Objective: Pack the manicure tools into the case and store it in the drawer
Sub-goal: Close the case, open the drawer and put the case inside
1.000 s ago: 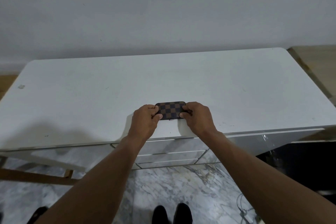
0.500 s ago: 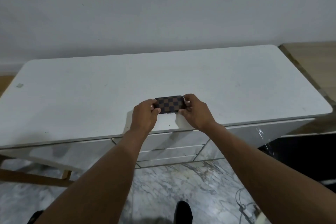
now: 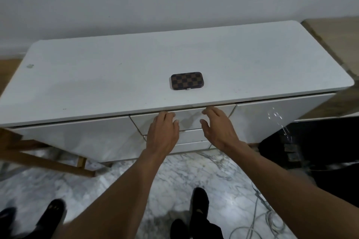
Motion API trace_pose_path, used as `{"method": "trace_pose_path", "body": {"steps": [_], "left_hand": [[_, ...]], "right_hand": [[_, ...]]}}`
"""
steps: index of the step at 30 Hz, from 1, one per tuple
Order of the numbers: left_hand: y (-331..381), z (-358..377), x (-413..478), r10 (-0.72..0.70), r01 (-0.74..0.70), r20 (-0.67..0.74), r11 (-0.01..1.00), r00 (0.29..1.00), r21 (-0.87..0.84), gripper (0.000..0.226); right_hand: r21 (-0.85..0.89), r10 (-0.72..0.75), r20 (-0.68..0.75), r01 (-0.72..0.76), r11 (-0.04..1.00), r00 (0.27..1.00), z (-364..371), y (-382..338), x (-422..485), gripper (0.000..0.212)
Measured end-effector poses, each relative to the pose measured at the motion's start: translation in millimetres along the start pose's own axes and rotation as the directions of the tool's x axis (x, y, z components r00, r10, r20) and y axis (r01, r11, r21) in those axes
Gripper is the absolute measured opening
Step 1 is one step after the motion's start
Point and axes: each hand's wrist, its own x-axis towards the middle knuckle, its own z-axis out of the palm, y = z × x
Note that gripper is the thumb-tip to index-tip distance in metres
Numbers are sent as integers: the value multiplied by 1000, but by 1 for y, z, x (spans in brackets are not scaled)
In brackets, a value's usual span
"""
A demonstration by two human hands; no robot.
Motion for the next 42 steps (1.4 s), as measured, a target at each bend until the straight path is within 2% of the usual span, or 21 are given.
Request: {"method": "trace_pose_path", "body": {"steps": [5, 8, 11, 15, 22, 32, 38, 42], "left_hand": [[-15, 8, -7, 55, -75, 113, 981, 992, 177, 59], [-20, 14, -9, 11, -54, 172, 968, 985, 244, 72], [-26, 19, -9, -13, -48, 181, 942, 983, 331, 77], [-27, 18, -6, -33, -49, 197, 917, 980, 395, 78], [-20, 9, -34, -44, -36, 210, 930, 977, 365, 76], [-8, 3, -119, -80, 18, 298, 979, 951, 205, 76], [-1, 0, -159, -116, 40, 326, 972, 938, 231, 74], [5, -3, -175, -158, 50, 364, 956, 918, 288, 73]], "right_hand": [[-80, 5, 84, 2, 997, 996, 11, 3, 8, 62], [-105, 12, 133, 1, 995, 991, 14, 5, 12, 69], [-164, 42, 161, -15, 986, 986, 21, 8, 11, 71], [-214, 23, 118, 3, 977, 993, 20, 8, 15, 64], [-191, 66, 123, -41, 981, 990, 19, 2, -17, 60], [-156, 101, 284, -58, 986, 954, 17, 5, -107, 65], [-242, 133, 297, -60, 968, 946, 15, 1, -145, 64], [-242, 124, 318, -46, 969, 940, 10, 2, -161, 64]]}}
